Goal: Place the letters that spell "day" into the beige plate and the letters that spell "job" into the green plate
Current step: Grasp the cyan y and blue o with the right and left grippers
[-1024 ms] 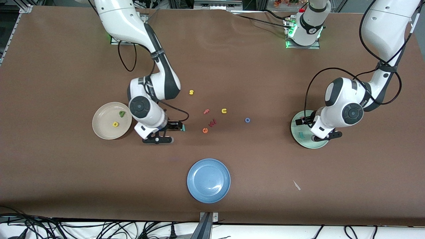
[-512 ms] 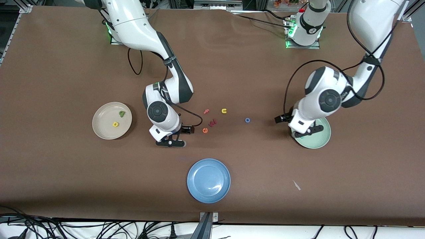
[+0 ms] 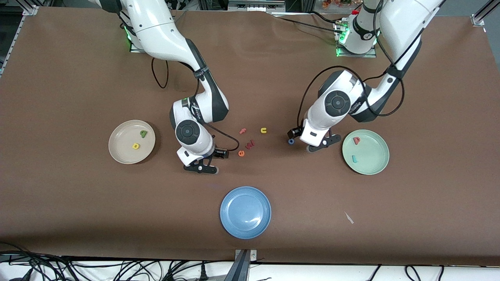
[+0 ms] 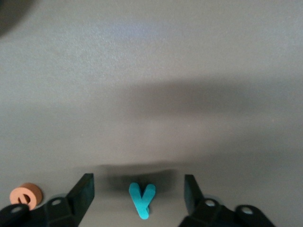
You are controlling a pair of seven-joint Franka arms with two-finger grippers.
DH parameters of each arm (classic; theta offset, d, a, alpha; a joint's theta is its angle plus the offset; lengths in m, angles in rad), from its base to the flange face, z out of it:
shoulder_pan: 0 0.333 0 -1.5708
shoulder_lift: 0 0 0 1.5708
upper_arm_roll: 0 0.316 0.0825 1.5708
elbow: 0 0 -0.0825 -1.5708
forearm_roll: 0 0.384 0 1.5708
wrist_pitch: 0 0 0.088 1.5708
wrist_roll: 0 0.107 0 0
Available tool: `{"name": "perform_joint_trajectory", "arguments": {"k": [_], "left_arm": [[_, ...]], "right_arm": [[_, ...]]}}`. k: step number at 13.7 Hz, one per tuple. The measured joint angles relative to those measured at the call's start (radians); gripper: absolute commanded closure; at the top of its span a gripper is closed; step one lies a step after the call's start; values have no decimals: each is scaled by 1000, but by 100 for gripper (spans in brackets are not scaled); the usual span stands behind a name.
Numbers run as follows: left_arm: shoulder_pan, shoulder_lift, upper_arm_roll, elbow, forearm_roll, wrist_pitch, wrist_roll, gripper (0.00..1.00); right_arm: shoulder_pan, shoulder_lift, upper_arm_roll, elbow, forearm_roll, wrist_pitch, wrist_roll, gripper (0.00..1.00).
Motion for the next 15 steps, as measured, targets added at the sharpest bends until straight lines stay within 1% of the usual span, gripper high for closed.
{"name": "perform_joint_trajectory", "arguments": {"k": [1,4,5,7,8,9,10,11,14,15], "left_arm": [[0,21,2,0,0,20,-4,27],[-7,75,4,1,0,78,-25,33],[-13,88,5,1,1,94,-35,33],[-22,109,7,1,43,107,-53,35],[-22,118,7,1,79,113,-72,35],[-22,127,8,2,114,116,-92,35],[-22,134,9,2,142,117,-111,36],[-22,140,10,2,160,119,-127,36],[-22,148,10,7,165,154,-136,36],[-22,150,10,8,165,166,-137,37]], "right_arm": [[1,1,4,-1,0,-6,4,22],[4,5,9,-4,0,-10,12,30],[5,5,10,-6,0,-11,13,38],[4,6,9,-9,0,-13,13,46],[4,6,9,-9,0,-13,13,53],[4,6,9,-9,0,-13,13,63],[4,6,9,-9,0,-14,13,76],[4,5,5,-9,0,-17,13,85],[2,3,3,-9,6,-20,13,91],[2,3,3,-8,13,-20,13,91]]}}
